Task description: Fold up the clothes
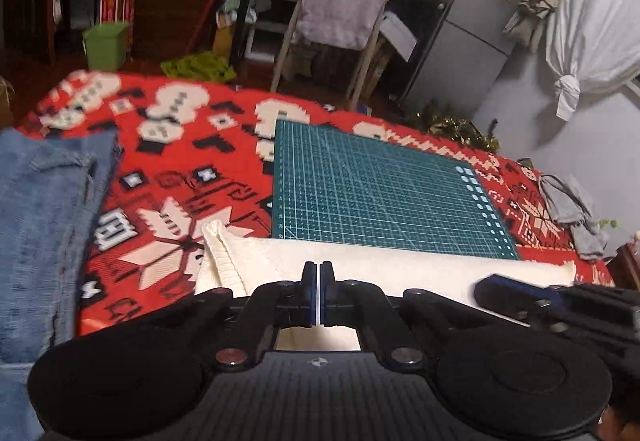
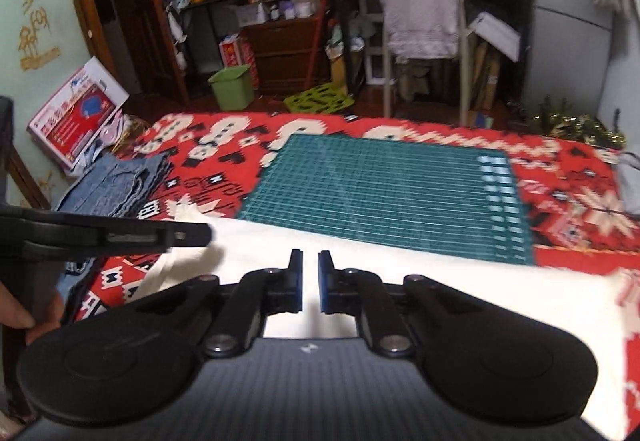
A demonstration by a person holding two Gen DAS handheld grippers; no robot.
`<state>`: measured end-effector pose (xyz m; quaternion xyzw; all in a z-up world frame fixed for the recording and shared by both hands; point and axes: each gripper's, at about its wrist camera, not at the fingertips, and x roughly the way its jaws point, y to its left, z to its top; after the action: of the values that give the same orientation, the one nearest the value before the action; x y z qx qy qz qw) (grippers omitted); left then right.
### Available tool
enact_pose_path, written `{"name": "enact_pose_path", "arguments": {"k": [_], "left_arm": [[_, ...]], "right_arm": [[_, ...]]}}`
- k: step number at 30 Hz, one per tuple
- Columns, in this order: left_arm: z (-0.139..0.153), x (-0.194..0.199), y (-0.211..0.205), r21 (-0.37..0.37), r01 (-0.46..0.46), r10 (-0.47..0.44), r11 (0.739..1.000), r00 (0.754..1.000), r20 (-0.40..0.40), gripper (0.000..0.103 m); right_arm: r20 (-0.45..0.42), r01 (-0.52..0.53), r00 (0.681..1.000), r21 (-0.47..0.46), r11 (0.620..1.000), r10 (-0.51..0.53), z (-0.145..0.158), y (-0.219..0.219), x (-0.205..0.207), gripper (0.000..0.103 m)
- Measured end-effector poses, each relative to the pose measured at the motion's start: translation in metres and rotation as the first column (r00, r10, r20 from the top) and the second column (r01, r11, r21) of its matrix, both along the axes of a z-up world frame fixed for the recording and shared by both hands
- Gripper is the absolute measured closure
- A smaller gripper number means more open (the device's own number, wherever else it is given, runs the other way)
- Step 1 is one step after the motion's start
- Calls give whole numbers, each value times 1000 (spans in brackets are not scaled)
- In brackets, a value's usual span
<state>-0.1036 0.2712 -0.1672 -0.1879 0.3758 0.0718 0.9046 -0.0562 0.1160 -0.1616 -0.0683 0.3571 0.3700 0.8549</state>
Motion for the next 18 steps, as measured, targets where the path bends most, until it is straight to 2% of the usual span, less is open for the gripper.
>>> {"name": "enact_pose_path", "arguments": {"k": [3,9,13,16,18], "left_arm": [[-13,10,7,-22,26,-27,999,999,-27,102],[-19,8,16,-58,43,-44,997,999,-18,102],[-16,6,19,-84,21,-24,996,999,-28,103],[-15,7,22,-104,13,-13,995,1000,4,103],[-16,10,29,-151,8,-5,989,1000,18,103]], "right_arm": [[-22,-24,999,-14,1000,24,-13,26,10,95],[-28,-66,997,-29,997,65,-30,67,18,97],[-56,-63,997,-50,997,60,-41,78,25,97],[-70,-59,996,-47,997,56,-46,76,27,97],[-72,-47,996,-35,998,44,-44,74,27,96]]}}
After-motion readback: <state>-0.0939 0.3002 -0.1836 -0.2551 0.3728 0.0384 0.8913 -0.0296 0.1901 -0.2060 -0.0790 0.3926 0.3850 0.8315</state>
